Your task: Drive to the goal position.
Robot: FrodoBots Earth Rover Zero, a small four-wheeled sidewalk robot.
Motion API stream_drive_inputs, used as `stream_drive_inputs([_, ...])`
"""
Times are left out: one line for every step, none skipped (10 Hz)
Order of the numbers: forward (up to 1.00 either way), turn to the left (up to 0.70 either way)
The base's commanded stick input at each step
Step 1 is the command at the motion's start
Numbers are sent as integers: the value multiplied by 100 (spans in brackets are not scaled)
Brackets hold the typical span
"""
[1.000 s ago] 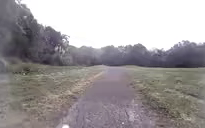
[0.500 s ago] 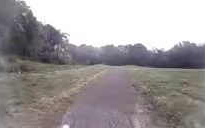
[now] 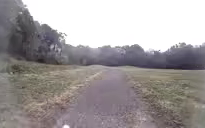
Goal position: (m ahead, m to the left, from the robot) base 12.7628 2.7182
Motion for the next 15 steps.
stream_drive_inputs([45, 0])
stream_drive_inputs([45, 0])
stream_drive_inputs([45, 0])
stream_drive_inputs([45, 0])
stream_drive_inputs([45, 0])
stream_drive_inputs([45, 0])
stream_drive_inputs([45, -1])
stream_drive_inputs([45, -3])
stream_drive_inputs([45, -27])
stream_drive_inputs([45, -27])
stream_drive_inputs([45, -27])
stream_drive_inputs([45, -27])
stream_drive_inputs([45, -27])
stream_drive_inputs([45, -27])
stream_drive_inputs([45, -27])
